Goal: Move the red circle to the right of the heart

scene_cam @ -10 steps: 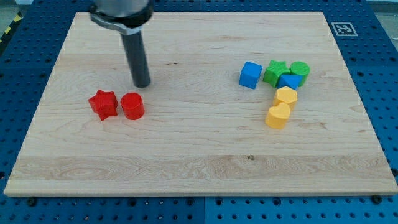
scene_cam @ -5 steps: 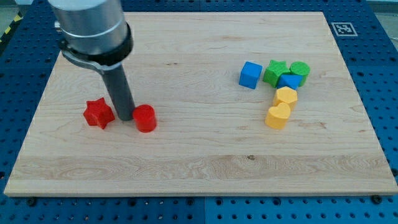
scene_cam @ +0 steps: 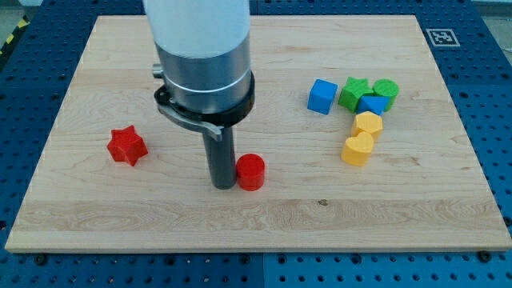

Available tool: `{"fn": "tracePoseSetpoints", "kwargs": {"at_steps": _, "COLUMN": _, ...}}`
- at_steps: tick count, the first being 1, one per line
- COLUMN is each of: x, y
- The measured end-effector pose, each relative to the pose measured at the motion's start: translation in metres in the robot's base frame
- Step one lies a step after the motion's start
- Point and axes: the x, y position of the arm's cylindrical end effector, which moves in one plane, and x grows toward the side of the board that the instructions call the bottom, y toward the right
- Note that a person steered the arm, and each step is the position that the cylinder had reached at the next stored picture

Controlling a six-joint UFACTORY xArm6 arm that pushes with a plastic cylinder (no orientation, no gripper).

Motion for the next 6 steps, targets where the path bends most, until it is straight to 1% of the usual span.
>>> {"fn": "tracePoseSetpoints", "kwargs": {"at_steps": 2, "x": -0.01, "y": 0.035}}
{"fn": "tracePoseSetpoints", "kwargs": {"at_steps": 4, "x": -0.028, "y": 0.048}}
{"fn": "tracePoseSetpoints", "kwargs": {"at_steps": 6, "x": -0.029, "y": 0.07}}
